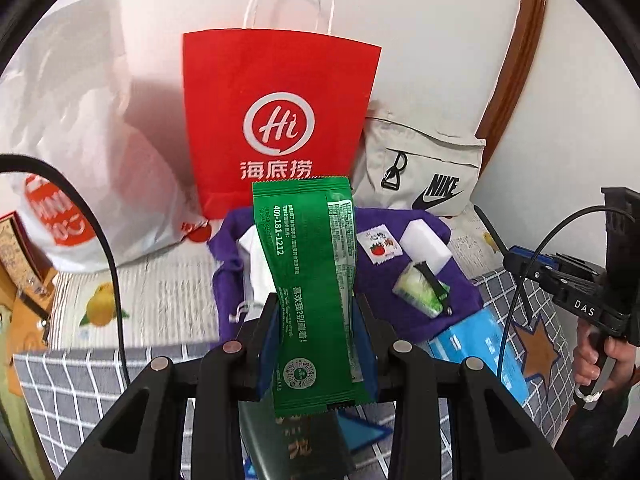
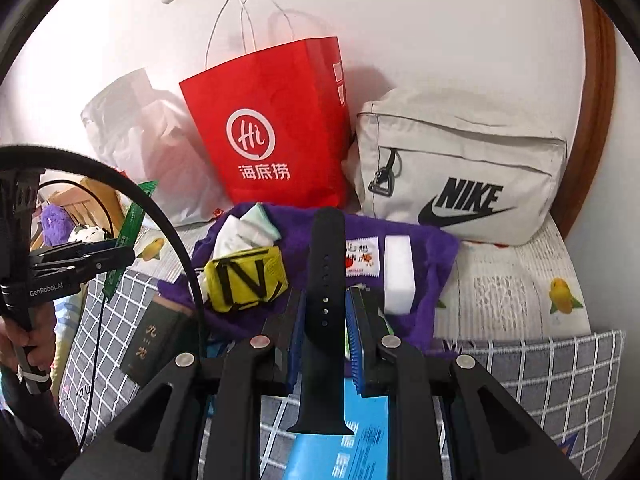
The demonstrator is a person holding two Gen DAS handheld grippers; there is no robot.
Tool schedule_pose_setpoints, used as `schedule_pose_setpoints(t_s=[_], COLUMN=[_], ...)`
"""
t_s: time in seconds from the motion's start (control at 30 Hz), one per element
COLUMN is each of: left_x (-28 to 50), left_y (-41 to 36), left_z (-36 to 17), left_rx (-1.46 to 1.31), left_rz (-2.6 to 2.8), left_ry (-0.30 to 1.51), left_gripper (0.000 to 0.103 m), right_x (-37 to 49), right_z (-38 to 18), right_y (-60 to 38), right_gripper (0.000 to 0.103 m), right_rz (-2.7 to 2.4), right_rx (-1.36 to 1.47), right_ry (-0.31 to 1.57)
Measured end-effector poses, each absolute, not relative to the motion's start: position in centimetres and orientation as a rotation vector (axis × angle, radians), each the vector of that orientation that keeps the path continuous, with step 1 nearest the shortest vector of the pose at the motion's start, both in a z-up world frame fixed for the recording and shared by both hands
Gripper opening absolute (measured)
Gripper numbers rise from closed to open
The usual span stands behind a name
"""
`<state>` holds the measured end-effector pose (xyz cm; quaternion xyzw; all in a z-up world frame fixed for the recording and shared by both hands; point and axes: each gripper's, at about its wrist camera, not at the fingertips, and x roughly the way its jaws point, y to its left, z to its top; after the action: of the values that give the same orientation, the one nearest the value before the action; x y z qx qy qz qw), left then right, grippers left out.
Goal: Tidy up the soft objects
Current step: 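Carry the green packet with the left tool while the right tool carries the strap to the towel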
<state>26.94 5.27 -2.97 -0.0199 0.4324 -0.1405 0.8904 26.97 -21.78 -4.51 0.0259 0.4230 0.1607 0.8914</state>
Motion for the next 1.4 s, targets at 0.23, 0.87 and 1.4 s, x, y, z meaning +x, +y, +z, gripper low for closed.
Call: schedule_pose_setpoints(t_s=[0.23, 0.87, 1.4], left_x=[30.3, 35.4, 37.1], left_y=[3.9, 2.7, 0.1], left_z=[-3.3, -6.6, -9.6], left_rx=[-0.027, -0.024, 0.0], left_rz=[-0.337, -0.362, -0.414], left_ry=[0.916, 1.001, 1.102], left_gripper=[0.033, 0.033, 0.033], right_x=[30.1, 38.2, 38.5], right_z=[-5.1, -14.2, -15.5], right_y=[-21.4, -18.6, -17.8], right_gripper=[0.021, 0.021, 0.042], right_rz=[0.341, 0.399, 0.419], right_rx=[0.025, -0.007, -0.056], right_ry=[0.889, 1.121, 1.145])
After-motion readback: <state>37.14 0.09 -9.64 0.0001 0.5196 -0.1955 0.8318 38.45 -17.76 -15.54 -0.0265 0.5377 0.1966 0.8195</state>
